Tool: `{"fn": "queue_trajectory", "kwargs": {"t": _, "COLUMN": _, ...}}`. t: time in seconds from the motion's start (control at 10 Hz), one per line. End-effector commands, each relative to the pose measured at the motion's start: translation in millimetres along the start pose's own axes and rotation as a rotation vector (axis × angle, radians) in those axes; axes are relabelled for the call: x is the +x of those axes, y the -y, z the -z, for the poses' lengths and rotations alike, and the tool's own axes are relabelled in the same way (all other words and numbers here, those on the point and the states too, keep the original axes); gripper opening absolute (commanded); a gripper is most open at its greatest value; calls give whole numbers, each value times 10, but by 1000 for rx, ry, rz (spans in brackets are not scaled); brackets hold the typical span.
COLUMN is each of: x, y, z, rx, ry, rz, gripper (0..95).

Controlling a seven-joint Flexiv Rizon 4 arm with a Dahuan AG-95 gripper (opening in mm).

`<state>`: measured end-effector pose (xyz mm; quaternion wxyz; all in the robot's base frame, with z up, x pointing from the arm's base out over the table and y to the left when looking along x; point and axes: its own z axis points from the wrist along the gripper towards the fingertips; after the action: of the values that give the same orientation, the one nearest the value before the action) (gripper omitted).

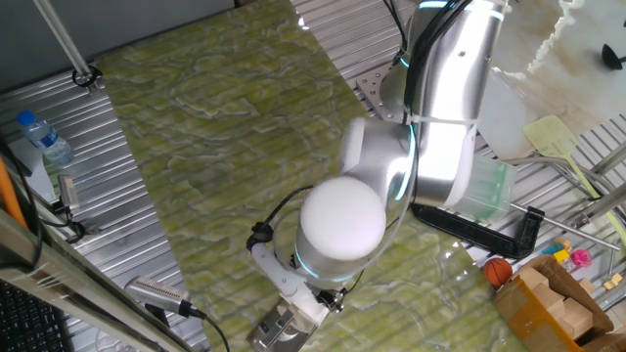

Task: Take the roll of paper down from the shelf

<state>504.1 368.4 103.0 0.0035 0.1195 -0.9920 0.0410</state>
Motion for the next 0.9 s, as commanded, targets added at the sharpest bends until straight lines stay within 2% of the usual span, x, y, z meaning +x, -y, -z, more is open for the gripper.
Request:
{"fn": "queue_trajectory", "kwargs": {"t": 0.1, "x": 83, "y": 74, "z": 15, "rx": -6, "ry": 9, "rz": 17, "gripper": 0}}
{"fn": "queue_trajectory", "kwargs": {"t": 0.4, "x": 203, "y": 171, "z": 25, "rx": -8, "ry": 7, "rz": 41, "gripper": 0}}
{"fn": "queue_trajectory", "kwargs": {"t": 0.9, "x": 336, "y": 144, "z": 12, "rx": -8, "ry": 1, "rz": 47, "gripper": 0}}
